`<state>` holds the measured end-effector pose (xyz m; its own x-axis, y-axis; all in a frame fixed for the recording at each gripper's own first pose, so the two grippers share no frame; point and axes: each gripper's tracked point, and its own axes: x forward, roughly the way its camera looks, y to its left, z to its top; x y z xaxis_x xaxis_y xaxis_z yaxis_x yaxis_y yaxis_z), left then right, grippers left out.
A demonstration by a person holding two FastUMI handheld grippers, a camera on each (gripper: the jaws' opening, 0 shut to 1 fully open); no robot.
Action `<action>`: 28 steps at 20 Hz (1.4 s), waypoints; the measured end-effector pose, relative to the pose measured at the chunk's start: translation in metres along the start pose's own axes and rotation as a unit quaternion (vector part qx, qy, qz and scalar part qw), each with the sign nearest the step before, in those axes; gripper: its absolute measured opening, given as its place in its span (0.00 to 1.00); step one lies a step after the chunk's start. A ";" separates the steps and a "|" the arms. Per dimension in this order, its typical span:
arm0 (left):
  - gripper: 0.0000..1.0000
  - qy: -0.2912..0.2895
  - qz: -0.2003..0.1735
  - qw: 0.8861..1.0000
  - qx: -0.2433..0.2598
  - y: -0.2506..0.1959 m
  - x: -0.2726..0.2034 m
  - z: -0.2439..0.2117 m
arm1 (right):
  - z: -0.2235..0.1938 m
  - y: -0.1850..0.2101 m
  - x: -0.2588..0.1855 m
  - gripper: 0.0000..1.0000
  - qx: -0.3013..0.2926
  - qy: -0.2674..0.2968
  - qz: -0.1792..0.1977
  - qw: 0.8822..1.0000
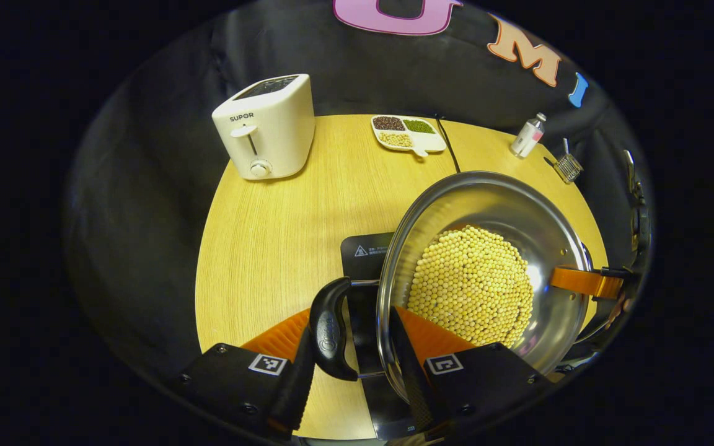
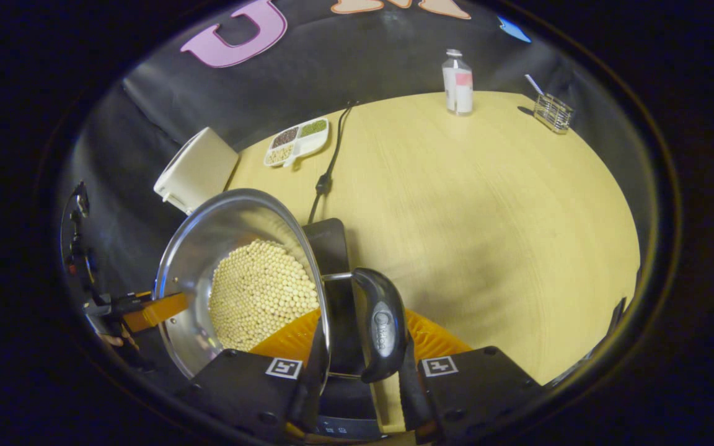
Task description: First push the handle of the pot to place it horizontally, then grasp the pot with both hands and set it on the induction cooktop.
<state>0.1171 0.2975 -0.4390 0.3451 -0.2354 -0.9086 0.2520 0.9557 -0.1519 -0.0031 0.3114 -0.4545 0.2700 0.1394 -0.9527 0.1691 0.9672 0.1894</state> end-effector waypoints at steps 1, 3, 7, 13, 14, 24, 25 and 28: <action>0.68 0.000 -0.001 1.000 -0.001 0.002 -0.001 -0.002 | 0.000 0.001 0.000 0.55 -0.001 0.001 0.001 1.000; 0.68 0.000 -0.002 1.000 -0.002 0.004 -0.002 -0.003 | 0.000 0.001 0.002 0.55 -0.002 0.001 0.003 1.000; 0.67 -0.001 -0.004 1.000 -0.003 0.004 -0.004 -0.004 | -0.001 0.003 0.002 0.50 0.002 -0.001 0.004 1.000; 0.69 0.002 -0.004 1.000 -0.003 0.005 -0.006 -0.004 | -0.002 0.004 0.004 0.50 0.002 -0.003 0.002 1.000; 0.69 0.004 -0.003 1.000 -0.002 0.005 -0.006 -0.004 | -0.001 0.004 0.001 0.51 0.003 -0.005 0.002 1.000; 0.80 0.004 0.025 1.000 -0.005 0.012 -0.008 -0.005 | 0.025 0.002 -0.012 0.89 -0.007 -0.059 -0.022 0.998; 0.85 0.007 0.033 0.999 -0.010 0.015 -0.009 -0.007 | 0.026 0.001 -0.013 0.96 -0.008 -0.061 -0.024 0.998; 0.96 0.003 0.050 0.998 -0.022 0.018 -0.014 -0.006 | 0.031 0.000 -0.020 0.95 -0.020 -0.086 -0.027 0.996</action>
<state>0.1114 0.3194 -0.4312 0.3612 -0.1367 -0.9224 0.1767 0.9813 -0.0763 0.0207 0.3024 -0.4281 0.4211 0.0524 -0.9055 0.1505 0.9804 0.1268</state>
